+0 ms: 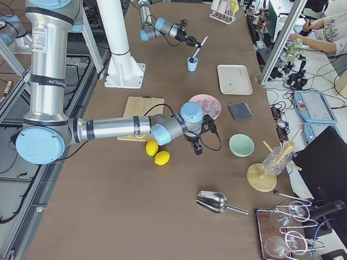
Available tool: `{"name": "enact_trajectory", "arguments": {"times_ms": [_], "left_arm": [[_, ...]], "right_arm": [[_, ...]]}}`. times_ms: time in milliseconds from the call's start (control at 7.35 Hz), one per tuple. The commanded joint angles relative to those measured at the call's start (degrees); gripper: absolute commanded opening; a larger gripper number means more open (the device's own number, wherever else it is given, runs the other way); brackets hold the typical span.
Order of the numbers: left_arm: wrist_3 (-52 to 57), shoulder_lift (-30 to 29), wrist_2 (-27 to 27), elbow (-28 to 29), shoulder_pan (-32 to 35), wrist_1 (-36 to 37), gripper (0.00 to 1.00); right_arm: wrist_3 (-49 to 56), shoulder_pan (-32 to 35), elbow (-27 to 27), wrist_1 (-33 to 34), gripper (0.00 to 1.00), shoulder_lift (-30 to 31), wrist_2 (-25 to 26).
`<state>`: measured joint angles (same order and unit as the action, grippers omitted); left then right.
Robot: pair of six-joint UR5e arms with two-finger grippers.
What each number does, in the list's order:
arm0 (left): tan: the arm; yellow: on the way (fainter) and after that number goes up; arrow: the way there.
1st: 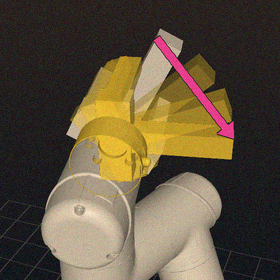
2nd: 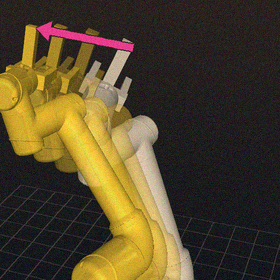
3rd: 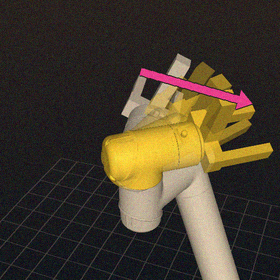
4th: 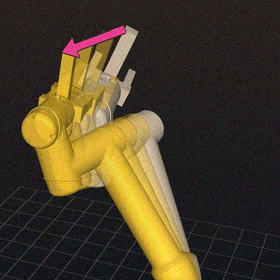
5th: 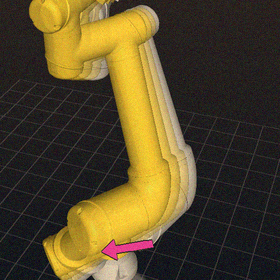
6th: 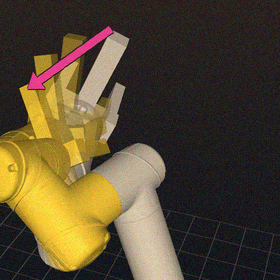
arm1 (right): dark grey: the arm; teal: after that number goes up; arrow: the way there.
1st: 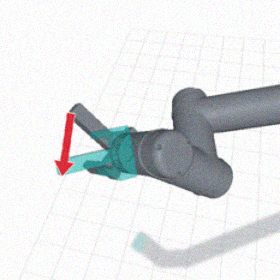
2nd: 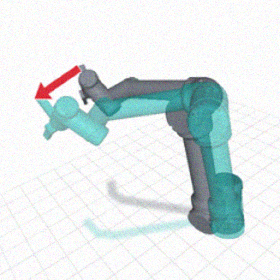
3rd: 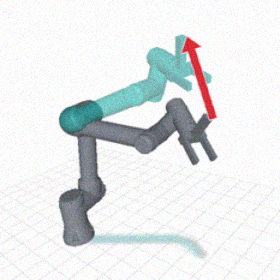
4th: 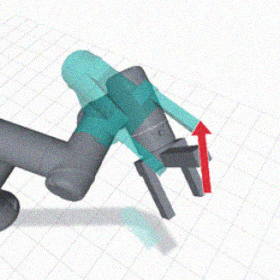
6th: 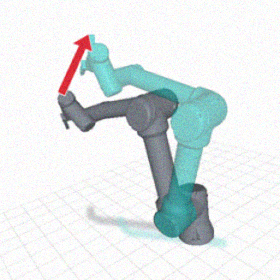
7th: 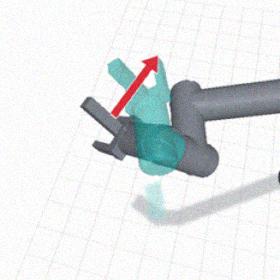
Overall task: Mash ice and strawberries in cup
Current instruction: 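Press the pestle down into the cup contents with the left gripper, then lift the pestle out and carry it back beside the left arm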
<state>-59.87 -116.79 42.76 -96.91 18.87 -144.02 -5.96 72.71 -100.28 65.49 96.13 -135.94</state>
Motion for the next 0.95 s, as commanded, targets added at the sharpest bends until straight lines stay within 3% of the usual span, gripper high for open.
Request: {"name": "enact_trajectory", "arguments": {"times_ms": [0,272,544,680,816], "left_arm": [[0.4,0.7,14.5,-2.1,10.1,0.0,0.0],[-0.2,8.5,34.4,-2.2,23.5,-0.9,0.0],[-0.8,17.9,65.5,-0.3,39.9,-4.0,0.0],[0.8,22.7,76.0,1.8,46.0,-4.0,0.0],[8.0,25.7,81.3,6.5,49.7,-3.7,0.0]], "right_arm": [[0.1,0.5,-1.7,0.0,0.98,1.3,-0.3],[0.1,0.5,-1.8,0.0,0.98,1.3,0.2],[-0.6,0.4,-1.7,0.0,0.98,1.1,0.2],[-0.6,0.5,-1.8,-0.1,0.98,1.2,0.5],[-0.5,0.6,-1.7,-0.1,0.98,1.3,0.7]]}}
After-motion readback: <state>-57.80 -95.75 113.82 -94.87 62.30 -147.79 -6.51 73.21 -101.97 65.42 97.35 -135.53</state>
